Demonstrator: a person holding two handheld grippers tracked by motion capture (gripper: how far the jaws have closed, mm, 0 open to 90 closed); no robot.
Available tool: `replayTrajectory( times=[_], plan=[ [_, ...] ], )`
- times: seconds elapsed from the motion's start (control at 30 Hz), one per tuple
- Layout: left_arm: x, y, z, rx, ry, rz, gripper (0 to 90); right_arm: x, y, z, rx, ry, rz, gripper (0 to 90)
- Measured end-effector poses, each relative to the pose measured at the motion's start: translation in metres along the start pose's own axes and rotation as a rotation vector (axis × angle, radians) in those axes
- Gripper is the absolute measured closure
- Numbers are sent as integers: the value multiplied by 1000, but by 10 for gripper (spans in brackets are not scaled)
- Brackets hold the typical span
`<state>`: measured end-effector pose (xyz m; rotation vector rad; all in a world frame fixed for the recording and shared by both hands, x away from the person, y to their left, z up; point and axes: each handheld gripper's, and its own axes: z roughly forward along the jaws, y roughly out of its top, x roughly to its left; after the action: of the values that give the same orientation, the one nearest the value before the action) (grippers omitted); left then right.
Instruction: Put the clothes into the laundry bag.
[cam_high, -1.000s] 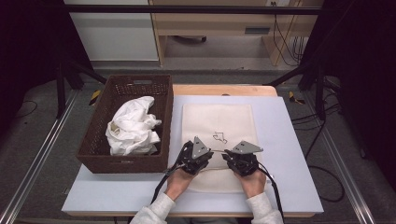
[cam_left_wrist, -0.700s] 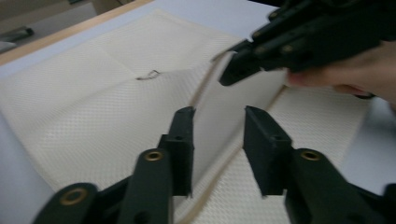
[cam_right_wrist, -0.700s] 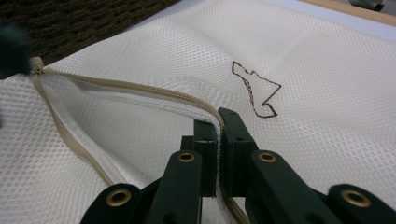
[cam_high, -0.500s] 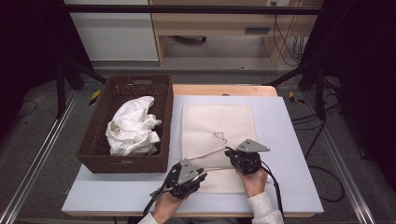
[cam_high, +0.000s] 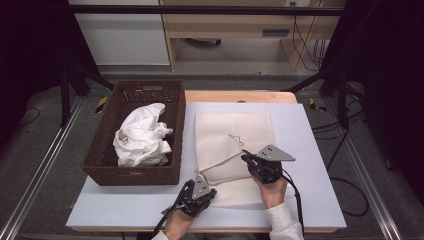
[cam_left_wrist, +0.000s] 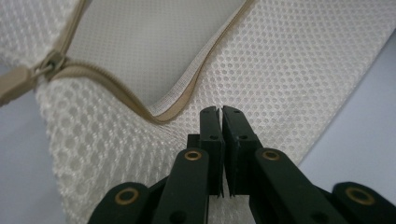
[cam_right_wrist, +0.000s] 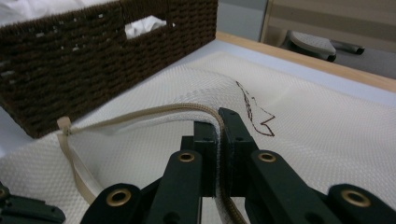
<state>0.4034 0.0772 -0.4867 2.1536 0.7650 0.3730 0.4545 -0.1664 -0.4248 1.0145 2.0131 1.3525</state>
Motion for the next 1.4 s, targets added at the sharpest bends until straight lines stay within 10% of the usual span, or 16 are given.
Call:
replayTrajectory(
  times=[0.53, 0.93, 1.13, 1.4],
  plan=[
    [0, 3, -5, -33, -38, 14, 756, 3, 23, -2, -76, -27, -18, 862],
    [12, 31, -75, -214, 29, 5, 374, 4, 13, -12, -70, 0, -4, 862],
    [50, 55, -126, -288, 175, -16, 267, 4, 13, -11, -61, 4, -8, 860],
    [127, 81, -157, -213, 369, -42, 139, 3, 12, -11, -57, 6, -15, 860]
  ],
)
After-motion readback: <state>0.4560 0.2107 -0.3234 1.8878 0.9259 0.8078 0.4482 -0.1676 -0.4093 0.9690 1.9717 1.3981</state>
